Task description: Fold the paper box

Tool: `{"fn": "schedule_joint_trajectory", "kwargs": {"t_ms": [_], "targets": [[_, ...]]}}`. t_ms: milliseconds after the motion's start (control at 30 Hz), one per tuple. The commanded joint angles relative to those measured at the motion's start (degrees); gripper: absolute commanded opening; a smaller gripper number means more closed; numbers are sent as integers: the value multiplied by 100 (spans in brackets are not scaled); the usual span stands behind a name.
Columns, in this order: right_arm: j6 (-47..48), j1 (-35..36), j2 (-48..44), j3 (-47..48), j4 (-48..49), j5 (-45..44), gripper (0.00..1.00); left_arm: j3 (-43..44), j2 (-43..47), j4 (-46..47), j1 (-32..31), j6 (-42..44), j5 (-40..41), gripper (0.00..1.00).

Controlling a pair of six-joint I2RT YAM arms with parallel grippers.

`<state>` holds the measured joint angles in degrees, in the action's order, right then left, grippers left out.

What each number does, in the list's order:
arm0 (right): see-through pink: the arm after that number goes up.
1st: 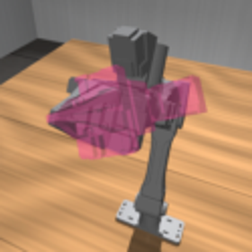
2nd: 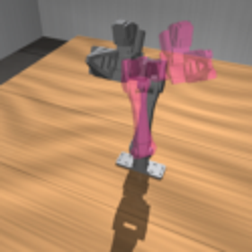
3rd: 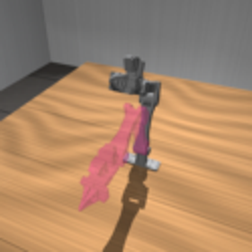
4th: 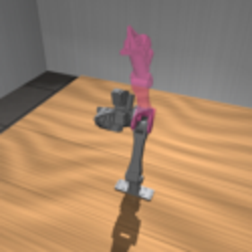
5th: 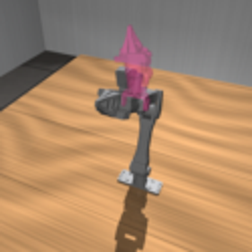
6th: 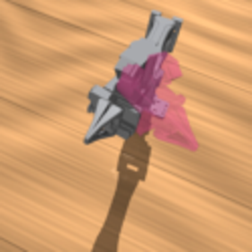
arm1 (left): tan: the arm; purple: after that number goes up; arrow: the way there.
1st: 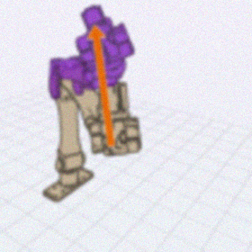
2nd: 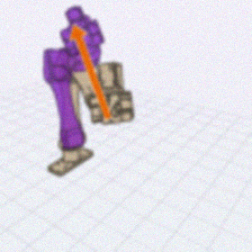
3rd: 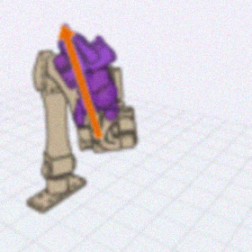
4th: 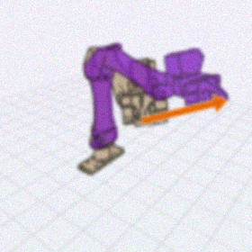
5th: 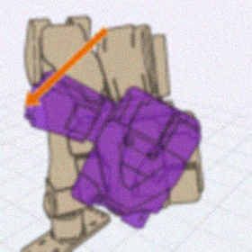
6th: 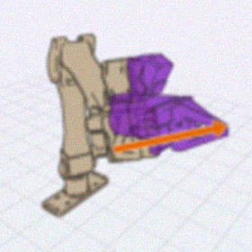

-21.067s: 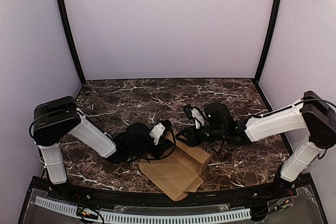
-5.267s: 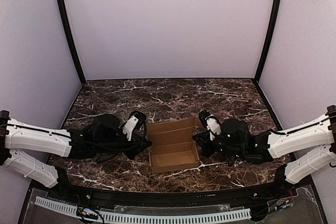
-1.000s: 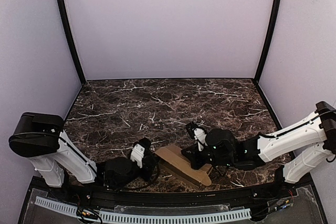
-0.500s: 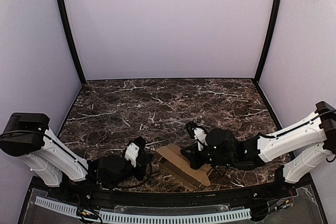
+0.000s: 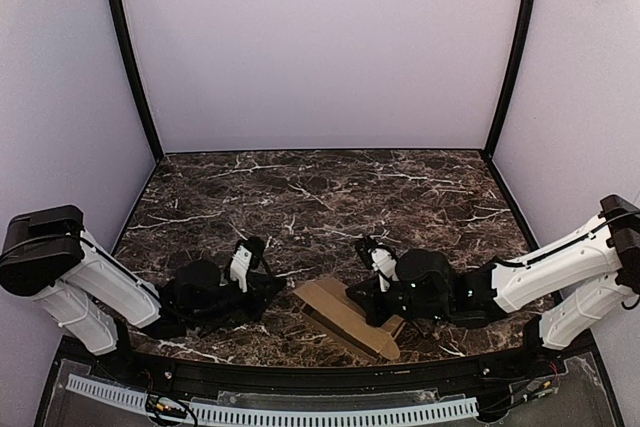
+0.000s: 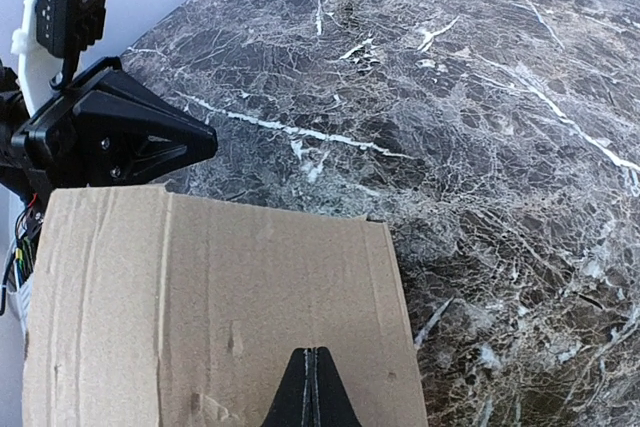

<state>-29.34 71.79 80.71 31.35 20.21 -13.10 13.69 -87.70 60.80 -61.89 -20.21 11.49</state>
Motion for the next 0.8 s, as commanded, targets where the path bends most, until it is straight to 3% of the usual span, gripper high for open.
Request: {"fn": "schedule_joint_trajectory", "kwargs": {"t_ms": [0, 167, 400, 767], "targets": [[234, 75, -123, -151, 220, 39, 0, 245, 167, -417, 393, -156, -1353, 2], [386, 80, -153, -209, 305, 106, 0, 511, 322, -1054, 896, -350, -2313, 7], [586, 73, -161, -309, 423, 141, 0, 1332, 566, -2532, 1348, -509, -3139, 35], [799, 80, -74, -317, 580, 192, 0, 2415, 464, -4408, 1545, -364, -4308, 49]]}}
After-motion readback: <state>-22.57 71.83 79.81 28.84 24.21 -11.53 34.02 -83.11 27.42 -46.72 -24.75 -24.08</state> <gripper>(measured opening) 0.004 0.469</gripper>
